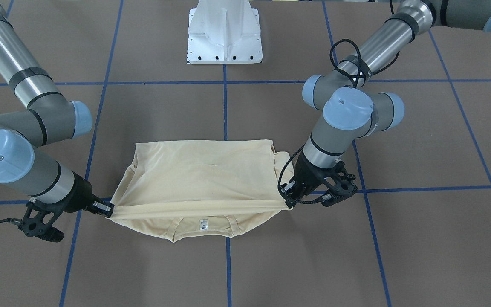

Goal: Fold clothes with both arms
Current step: 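Lower the hem onto the collar edge with both grippers, then open both grippers and raise them off the folded shirt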

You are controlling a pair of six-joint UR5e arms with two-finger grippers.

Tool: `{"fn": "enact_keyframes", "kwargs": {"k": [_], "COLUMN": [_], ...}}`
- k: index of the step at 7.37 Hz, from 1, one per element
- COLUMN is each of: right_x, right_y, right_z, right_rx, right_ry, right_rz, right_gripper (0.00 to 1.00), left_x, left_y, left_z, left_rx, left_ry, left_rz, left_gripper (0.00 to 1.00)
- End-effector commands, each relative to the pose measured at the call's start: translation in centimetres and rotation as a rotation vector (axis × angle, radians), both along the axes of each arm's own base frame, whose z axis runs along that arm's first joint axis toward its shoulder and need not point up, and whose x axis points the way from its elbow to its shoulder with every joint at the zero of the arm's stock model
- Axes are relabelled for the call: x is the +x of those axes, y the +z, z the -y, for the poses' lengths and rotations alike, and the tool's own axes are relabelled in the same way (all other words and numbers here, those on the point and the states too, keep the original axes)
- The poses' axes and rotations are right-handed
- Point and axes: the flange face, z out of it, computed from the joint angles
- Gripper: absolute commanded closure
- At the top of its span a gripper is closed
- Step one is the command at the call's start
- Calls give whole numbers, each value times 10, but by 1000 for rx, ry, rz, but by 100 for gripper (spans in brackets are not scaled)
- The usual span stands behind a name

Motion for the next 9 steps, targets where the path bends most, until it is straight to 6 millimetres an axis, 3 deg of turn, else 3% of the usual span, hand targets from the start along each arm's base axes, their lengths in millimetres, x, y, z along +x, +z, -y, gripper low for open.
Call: {"fn": "enact_keyframes", "kwargs": {"k": [1,5,6,7,8,9], "right_x": [-1,-7,-7,-6,-6,-8], "right_y": [-3,-16,-20,-22,-22,-20], "right_z": [0,-5,-4,-5,-4,-4], "right_rx": [4,25,53,67,69,79], "right_ry": [-1,-13,-13,-11,-10,5], "right_rz": [2,19,34,44,42,25], "right_gripper": [100,100,100,85,41,1], "left_x": [3,10,9,9,9,9], "left_y": [-4,-11,-10,-10,-10,-8], "left_z": [-1,-6,-6,-7,-7,-7], "left_rx": [0,6,7,12,15,12], "left_ry": [1,11,13,15,17,17], "left_rz": [-5,-13,-11,-11,-10,-7], "left_gripper": [100,100,69,33,10,2]}}
